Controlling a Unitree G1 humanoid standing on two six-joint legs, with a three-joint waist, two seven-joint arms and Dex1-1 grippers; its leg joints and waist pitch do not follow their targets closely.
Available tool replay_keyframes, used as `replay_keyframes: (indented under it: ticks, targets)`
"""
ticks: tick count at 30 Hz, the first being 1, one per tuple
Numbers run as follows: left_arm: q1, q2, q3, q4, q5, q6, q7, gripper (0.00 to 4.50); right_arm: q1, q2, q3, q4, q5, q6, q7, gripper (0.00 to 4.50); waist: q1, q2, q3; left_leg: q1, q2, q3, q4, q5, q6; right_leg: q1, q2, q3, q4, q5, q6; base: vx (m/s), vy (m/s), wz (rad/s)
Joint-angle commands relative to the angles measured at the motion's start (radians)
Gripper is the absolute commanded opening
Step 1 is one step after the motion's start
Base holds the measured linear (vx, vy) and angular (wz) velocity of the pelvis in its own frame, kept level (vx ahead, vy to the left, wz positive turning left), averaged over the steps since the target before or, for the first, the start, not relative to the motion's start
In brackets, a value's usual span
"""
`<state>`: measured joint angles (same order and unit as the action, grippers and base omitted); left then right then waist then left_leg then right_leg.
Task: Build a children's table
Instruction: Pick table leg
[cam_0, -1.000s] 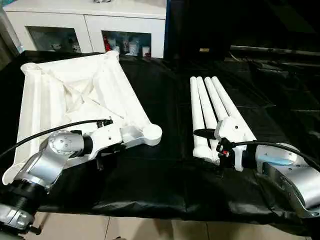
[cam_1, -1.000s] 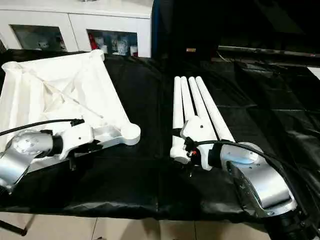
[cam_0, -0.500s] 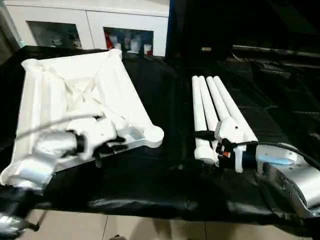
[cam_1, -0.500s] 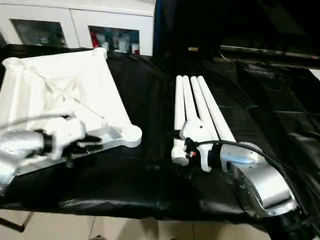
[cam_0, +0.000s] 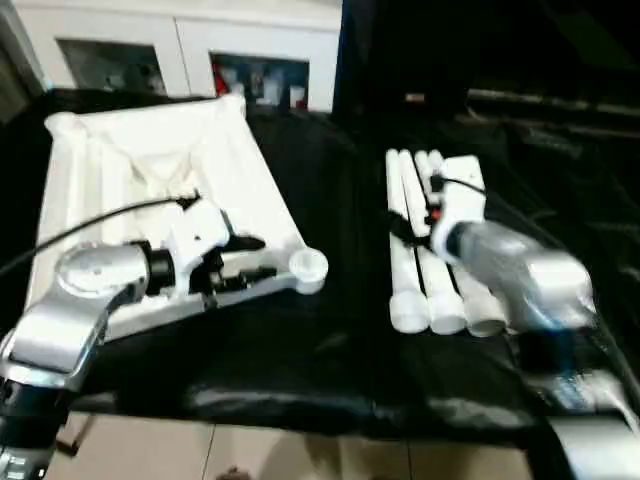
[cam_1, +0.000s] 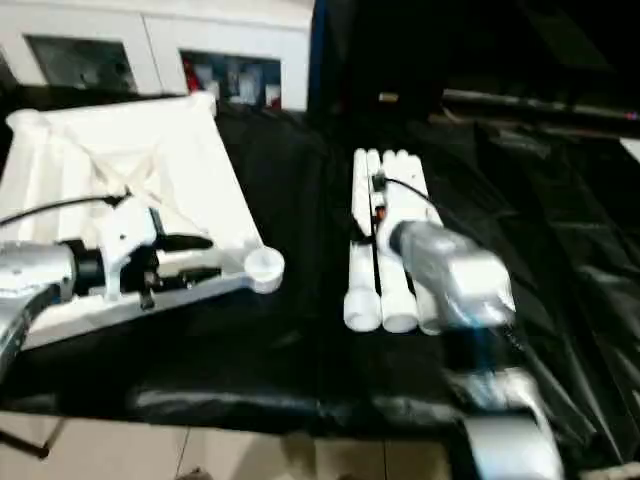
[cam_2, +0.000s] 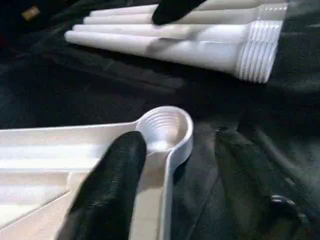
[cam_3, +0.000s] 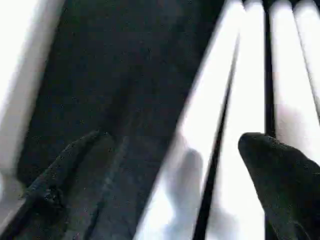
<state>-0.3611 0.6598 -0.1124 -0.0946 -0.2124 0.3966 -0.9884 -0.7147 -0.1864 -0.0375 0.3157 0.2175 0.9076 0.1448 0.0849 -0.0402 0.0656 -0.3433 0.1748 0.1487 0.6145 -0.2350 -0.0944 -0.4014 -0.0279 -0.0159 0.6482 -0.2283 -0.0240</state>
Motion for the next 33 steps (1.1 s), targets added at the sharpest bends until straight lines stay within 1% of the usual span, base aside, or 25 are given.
replay_keyframes:
  ticks: [1, 2, 5, 6, 7, 8, 9, 10, 11, 12, 13, 14, 15, 17, 18, 19, 21, 22, 25, 26, 27, 30, 31, 32, 33]
  targets:
    - [-0.011, 0.006, -0.001, -0.039, -0.021, 0.028, -0.001, 2.83, -0.029, 0.005, -0.022, 0.029, -0.022, 0.041, -0.037, 4.50, -0.003, 0.006, -0.072, -0.006, 0.025, 0.001, -0.070, 0.149, -0.044, 0.073, -0.079, 0.047, -0.041, 0.254, -0.200, 0.000, 0.000, 0.00]
    - [-0.011, 0.010, 0.001, -0.047, -0.025, 0.037, -0.004, 2.96, -0.040, 0.012, -0.026, 0.040, -0.023, 0.052, -0.048, 4.50, -0.003, 0.004, -0.071, -0.006, 0.026, 0.002, -0.070, 0.147, -0.043, 0.073, -0.080, 0.047, -0.043, 0.256, -0.195, 0.000, 0.000, 0.00]
    - [-0.012, 0.038, 0.004, -0.071, -0.038, 0.055, -0.033, 3.16, -0.076, 0.033, -0.046, 0.087, -0.009, 0.107, -0.088, 4.50, -0.004, 0.005, -0.066, -0.004, 0.026, 0.003, -0.072, 0.136, -0.050, 0.070, -0.077, 0.047, -0.043, 0.249, -0.180, 0.000, 0.000, 0.00]
    - [-0.012, 0.038, 0.004, -0.071, -0.038, 0.055, -0.033, 3.28, -0.076, 0.033, -0.046, 0.087, -0.009, 0.107, -0.088, 4.50, -0.005, 0.004, -0.065, -0.004, 0.027, 0.004, -0.073, 0.129, -0.052, 0.069, -0.077, 0.047, -0.044, 0.242, -0.177, 0.000, 0.000, 0.00]
    - [-0.013, 0.043, 0.004, -0.075, -0.039, 0.057, -0.038, 3.40, -0.082, 0.035, -0.047, 0.097, -0.009, 0.118, -0.094, 4.50, -0.004, 0.006, -0.062, -0.003, 0.028, 0.004, -0.074, 0.119, -0.058, 0.068, -0.078, 0.048, -0.045, 0.230, -0.173, 0.000, 0.000, 0.00]
    - [-0.013, 0.052, 0.003, -0.083, -0.047, 0.064, -0.053, 3.47, -0.082, 0.042, -0.054, 0.097, -0.004, 0.131, -0.101, 4.50, -0.004, 0.008, -0.061, -0.003, 0.028, 0.005, -0.075, 0.113, -0.062, 0.068, -0.080, 0.048, -0.045, 0.225, -0.169, 0.000, 0.000, 0.00]
    - [-0.013, 0.054, 0.003, -0.085, -0.049, 0.067, -0.056, 3.48, -0.084, 0.044, -0.056, 0.100, -0.003, 0.134, -0.104, 4.50, -0.004, 0.008, -0.061, -0.002, 0.029, 0.004, -0.075, 0.107, -0.066, 0.068, -0.080, 0.048, -0.046, 0.221, -0.167, 0.000, 0.000, 0.00]
    - [-0.012, 0.058, 0.003, -0.090, -0.052, 0.073, -0.062, 3.48, -0.088, 0.049, -0.062, 0.106, -0.003, 0.140, -0.109, 4.50, -0.004, 0.007, -0.061, -0.002, 0.029, 0.004, -0.076, 0.107, -0.067, 0.068, -0.080, 0.048, -0.046, 0.219, -0.167, 0.000, 0.000, 0.00]
    - [-0.011, 0.064, 0.003, -0.099, -0.059, 0.082, -0.071, 3.72, -0.088, 0.053, -0.063, 0.104, -0.005, 0.150, -0.112, 4.50, -0.004, 0.007, -0.061, -0.002, 0.029, 0.005, -0.075, 0.104, -0.067, 0.068, -0.081, 0.048, -0.046, 0.219, -0.168, 0.000, 0.000, 0.00]
    - [-0.011, 0.065, 0.003, -0.102, -0.062, 0.085, -0.074, 3.72, -0.088, 0.054, -0.063, 0.104, -0.006, 0.153, -0.114, 4.50, -0.004, 0.013, -0.057, -0.002, 0.029, 0.004, -0.077, 0.095, -0.074, 0.065, -0.080, 0.048, -0.048, 0.214, -0.167, 0.000, 0.000, 0.00]
    - [-0.010, 0.071, 0.002, -0.113, -0.069, 0.096, -0.080, 3.85, -0.091, 0.059, -0.065, 0.108, -0.010, 0.162, -0.119, 4.50, -0.005, 0.011, -0.057, -0.002, 0.030, 0.004, -0.077, 0.092, -0.076, 0.067, -0.080, 0.048, -0.047, 0.213, -0.167, 0.000, 0.000, 0.00]
    - [-0.010, 0.071, 0.002, -0.113, -0.069, 0.096, -0.080, 3.89, -0.091, 0.059, -0.065, 0.108, -0.010, 0.162, -0.119, 4.50, -0.004, 0.011, -0.057, -0.002, 0.030, 0.004, -0.077, 0.092, -0.077, 0.066, -0.080, 0.048, -0.047, 0.211, -0.167, 0.000, 0.000, 0.00]
    - [-0.008, 0.084, -0.001, -0.137, -0.090, 0.127, -0.093, 3.89, -0.091, 0.075, -0.073, 0.097, -0.005, 0.193, -0.120, 4.50, -0.006, 0.014, -0.054, -0.001, 0.028, 0.005, -0.077, 0.087, -0.082, 0.064, -0.078, 0.048, -0.048, 0.208, -0.164, 0.000, 0.000, 0.00]
    - [-0.008, 0.089, -0.003, -0.145, -0.097, 0.137, -0.097, 3.92, -0.091, 0.082, -0.077, 0.094, 0.000, 0.207, -0.120, 4.50, -0.006, 0.012, -0.052, -0.003, 0.028, 0.004, -0.079, 0.083, -0.083, 0.066, -0.079, 0.049, -0.048, 0.204, -0.163, 0.000, 0.000, 0.00]
    - [-0.008, 0.090, -0.004, -0.146, -0.098, 0.138, -0.098, 4.03, -0.090, 0.083, -0.076, 0.092, 0.001, 0.210, -0.120, 4.50, -0.006, 0.013, -0.052, -0.003, 0.029, 0.003, -0.079, 0.082, -0.083, 0.066, -0.080, 0.049, -0.048, 0.200, -0.163, 0.000, 0.000, 0.00]
    - [-0.006, 0.094, -0.005, -0.150, -0.100, 0.141, -0.101, 4.18, -0.086, 0.087, -0.073, 0.084, 0.002, 0.220, -0.119, 4.50, -0.006, 0.014, -0.048, -0.003, 0.028, 0.004, -0.080, 0.078, -0.084, 0.064, -0.079, 0.049, -0.050, 0.195, -0.163, 0.000, 0.000, 0.00]
    - [-0.006, 0.096, -0.005, -0.151, -0.101, 0.144, -0.104, 4.30, -0.084, 0.087, -0.070, 0.082, 0.001, 0.225, -0.120, 4.50, -0.006, 0.014, -0.049, -0.002, 0.029, 0.003, -0.080, 0.078, -0.085, 0.065, -0.078, 0.049, -0.050, 0.194, -0.160, 0.000, 0.000, 0.00]
    - [-0.005, 0.097, -0.006, -0.153, -0.101, 0.146, -0.108, 4.36, -0.083, 0.086, -0.068, 0.082, 0.001, 0.229, -0.119, 4.50, -0.006, 0.016, -0.047, -0.002, 0.029, 0.003, -0.081, 0.075, -0.087, 0.064, -0.079, 0.049, -0.050, 0.189, -0.159, 0.000, 0.000, 0.00]
    - [-0.004, 0.100, -0.010, -0.158, -0.100, 0.149, -0.113, 4.44, -0.080, 0.086, -0.068, 0.082, 0.001, 0.237, -0.116, 4.50, -0.007, 0.016, -0.047, -0.001, 0.029, 0.003, -0.081, 0.075, -0.091, 0.064, -0.078, 0.048, -0.050, 0.189, -0.160, 0.000, 0.000, 0.00]
    - [-0.004, 0.100, -0.011, -0.159, -0.100, 0.150, -0.113, 4.44, -0.080, 0.085, -0.068, 0.084, 0.002, 0.242, -0.113, 4.50, -0.007, 0.013, -0.049, -0.001, 0.029, 0.003, -0.081, 0.082, -0.091, 0.066, -0.079, 0.048, -0.049, 0.196, -0.161, 0.000, 0.000, 0.00]
    - [-0.004, 0.100, -0.011, -0.159, -0.100, 0.150, -0.114, 4.44, -0.080, 0.085, -0.068, 0.084, 0.002, 0.243, -0.113, 4.50, -0.006, 0.014, -0.050, -0.001, 0.029, 0.003, -0.080, 0.088, -0.090, 0.066, -0.079, 0.049, -0.048, 0.204, -0.162, 0.000, 0.000, 0.00]
    - [-0.006, 0.101, -0.015, -0.167, -0.105, 0.159, -0.111, 4.44, -0.078, 0.088, -0.075, 0.087, 0.003, 0.257, -0.105, 4.50, -0.007, 0.009, -0.050, -0.002, 0.029, 0.004, -0.080, 0.099, -0.086, 0.068, -0.078, 0.048, -0.048, 0.217, -0.165, 0.000, 0.000, 0.00]
    - [-0.006, 0.102, -0.016, -0.169, -0.107, 0.162, -0.110, 4.44, -0.077, 0.089, -0.077, 0.086, 0.002, 0.259, -0.105, 4.50, -0.006, 0.011, -0.050, -0.003, 0.029, 0.004, -0.080, 0.102, -0.086, 0.069, -0.079, 0.049, -0.048, 0.219, -0.165, 0.000, 0.000, 0.00]
    - [-0.005, 0.102, -0.016, -0.171, -0.107, 0.162, -0.109, 4.44, -0.077, 0.091, -0.078, 0.087, 0.003, 0.263, -0.103, 4.50, -0.006, 0.009, -0.052, -0.002, 0.029, 0.004, -0.079, 0.105, -0.084, 0.070, -0.080, 0.049, -0.048, 0.221, -0.166, 0.000, 0.000, 0.00]
    - [-0.005, 0.102, -0.016, -0.171, -0.107, 0.162, -0.109, 4.44, -0.077, 0.091, -0.078, 0.087, 0.003, 0.263, -0.103, 4.50, -0.005, 0.009, -0.051, -0.003, 0.029, 0.004, -0.079, 0.105, -0.084, 0.070, -0.080, 0.049, -0.048, 0.221, -0.166, 0.000, 0.000, 0.00]
